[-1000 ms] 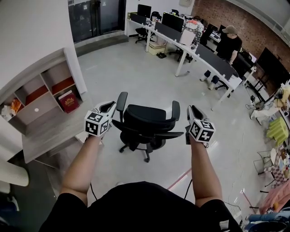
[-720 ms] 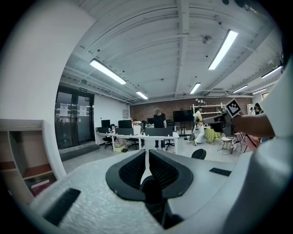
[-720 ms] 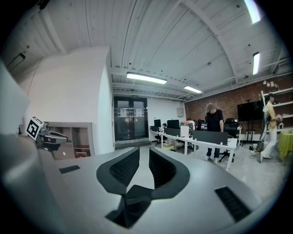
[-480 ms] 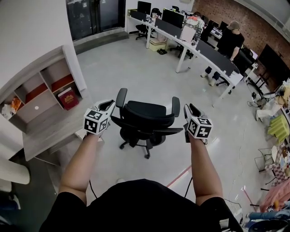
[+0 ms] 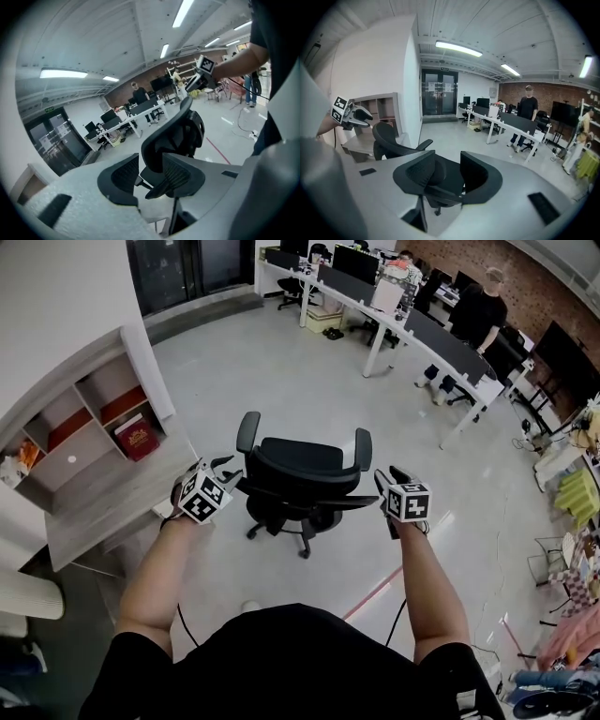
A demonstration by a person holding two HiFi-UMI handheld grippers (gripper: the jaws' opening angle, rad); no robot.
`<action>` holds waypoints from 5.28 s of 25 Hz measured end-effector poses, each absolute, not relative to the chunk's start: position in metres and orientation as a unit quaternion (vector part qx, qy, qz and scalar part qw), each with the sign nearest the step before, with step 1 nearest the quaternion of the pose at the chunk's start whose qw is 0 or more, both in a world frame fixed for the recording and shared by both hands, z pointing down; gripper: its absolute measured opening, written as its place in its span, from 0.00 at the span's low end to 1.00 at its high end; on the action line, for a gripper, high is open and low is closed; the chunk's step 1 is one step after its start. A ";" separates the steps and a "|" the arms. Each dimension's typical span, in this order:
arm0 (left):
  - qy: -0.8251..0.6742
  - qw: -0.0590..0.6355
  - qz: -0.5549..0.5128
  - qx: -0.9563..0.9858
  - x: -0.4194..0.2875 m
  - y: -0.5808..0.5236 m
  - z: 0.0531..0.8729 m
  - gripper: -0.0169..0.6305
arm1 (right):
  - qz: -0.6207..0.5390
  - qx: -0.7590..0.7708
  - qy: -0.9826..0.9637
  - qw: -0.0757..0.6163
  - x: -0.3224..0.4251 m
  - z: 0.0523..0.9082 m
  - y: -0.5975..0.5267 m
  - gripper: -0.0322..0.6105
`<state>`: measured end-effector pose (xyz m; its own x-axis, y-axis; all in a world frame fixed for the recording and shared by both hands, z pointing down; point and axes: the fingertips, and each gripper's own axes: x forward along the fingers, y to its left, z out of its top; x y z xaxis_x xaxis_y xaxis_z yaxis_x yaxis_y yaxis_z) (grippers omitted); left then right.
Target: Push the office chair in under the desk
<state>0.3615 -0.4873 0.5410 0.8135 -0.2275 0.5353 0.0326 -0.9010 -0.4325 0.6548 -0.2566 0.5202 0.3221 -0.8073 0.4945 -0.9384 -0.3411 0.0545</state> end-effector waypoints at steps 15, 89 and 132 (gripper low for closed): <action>-0.112 0.275 -0.431 -0.852 0.370 -0.476 0.660 0.46 | 0.221 0.649 -0.625 0.373 0.629 0.636 -0.266 0.50; -0.187 0.464 -0.551 -0.668 0.371 -0.517 0.774 0.17 | 0.106 0.440 -0.595 0.664 0.593 0.759 -0.272 0.20; -0.152 0.458 -0.584 -0.653 0.255 -0.396 0.781 0.16 | 0.087 0.432 -0.602 0.666 0.491 0.759 -0.158 0.21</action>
<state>0.2549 -0.3963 0.7807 0.2725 -0.3355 0.9018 0.7327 -0.5351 -0.4205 0.4909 -0.1584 0.7588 0.2601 -0.4048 0.8766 -0.6358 0.6114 0.4710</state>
